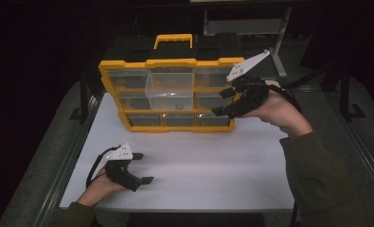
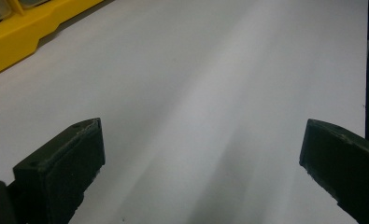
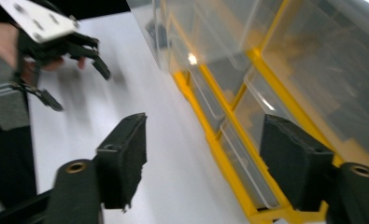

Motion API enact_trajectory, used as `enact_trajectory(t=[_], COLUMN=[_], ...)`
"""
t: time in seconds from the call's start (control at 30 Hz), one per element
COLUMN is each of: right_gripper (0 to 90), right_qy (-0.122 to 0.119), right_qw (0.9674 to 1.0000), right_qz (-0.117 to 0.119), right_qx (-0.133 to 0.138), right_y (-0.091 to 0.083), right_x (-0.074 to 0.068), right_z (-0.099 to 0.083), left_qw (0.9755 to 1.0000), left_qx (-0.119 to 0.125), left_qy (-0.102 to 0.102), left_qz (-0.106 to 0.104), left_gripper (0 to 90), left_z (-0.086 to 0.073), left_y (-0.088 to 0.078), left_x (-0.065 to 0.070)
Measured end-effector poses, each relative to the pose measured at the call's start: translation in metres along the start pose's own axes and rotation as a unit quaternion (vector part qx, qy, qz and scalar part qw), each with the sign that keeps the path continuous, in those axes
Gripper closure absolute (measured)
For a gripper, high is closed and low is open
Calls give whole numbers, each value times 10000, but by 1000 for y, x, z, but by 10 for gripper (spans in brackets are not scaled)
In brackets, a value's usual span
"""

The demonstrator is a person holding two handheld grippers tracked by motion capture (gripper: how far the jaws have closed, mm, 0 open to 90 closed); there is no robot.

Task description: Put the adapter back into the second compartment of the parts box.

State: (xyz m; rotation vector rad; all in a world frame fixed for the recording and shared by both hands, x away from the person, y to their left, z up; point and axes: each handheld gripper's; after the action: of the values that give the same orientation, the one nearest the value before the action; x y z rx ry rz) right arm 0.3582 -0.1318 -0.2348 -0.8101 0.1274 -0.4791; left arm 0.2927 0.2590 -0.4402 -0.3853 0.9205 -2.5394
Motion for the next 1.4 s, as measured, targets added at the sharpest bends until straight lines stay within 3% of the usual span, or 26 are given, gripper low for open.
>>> enact_trajectory(t=[0.53, 0.7, 0.83, 1.4], right_gripper=[104, 32, 6, 0], right_qy=[471, 502, 537, 1113], right_qw=[9988, 9987, 9985, 9934], right_qz=[-34, -14, 5, -53], right_qx=[108, 111, 110, 264], right_y=[42, 55, 64, 89], right_x=[-16, -22, -27, -35], right_z=[-66, -83, -98, -161], left_qw=[10000, 10000, 10000, 10000], left_qx=[25, 28, 34, 60], left_qy=[7, 7, 3, 20], left_qz=[-1, 0, -1, 19], left_gripper=[0, 0, 0, 0], left_z=[0, 0, 0, 0], left_y=[-1, -2, -1, -3], left_x=[0, 1, 1, 2])
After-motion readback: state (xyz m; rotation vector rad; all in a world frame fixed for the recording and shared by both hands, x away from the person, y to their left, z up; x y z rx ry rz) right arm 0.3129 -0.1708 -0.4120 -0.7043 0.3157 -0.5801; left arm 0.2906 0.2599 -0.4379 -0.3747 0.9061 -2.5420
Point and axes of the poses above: each handheld gripper's, and its own axes: y roughly forward along the jaws, z roughly out of its top, x roughly to its right, and after that the axes turned 4 degrees about -x, right-handed
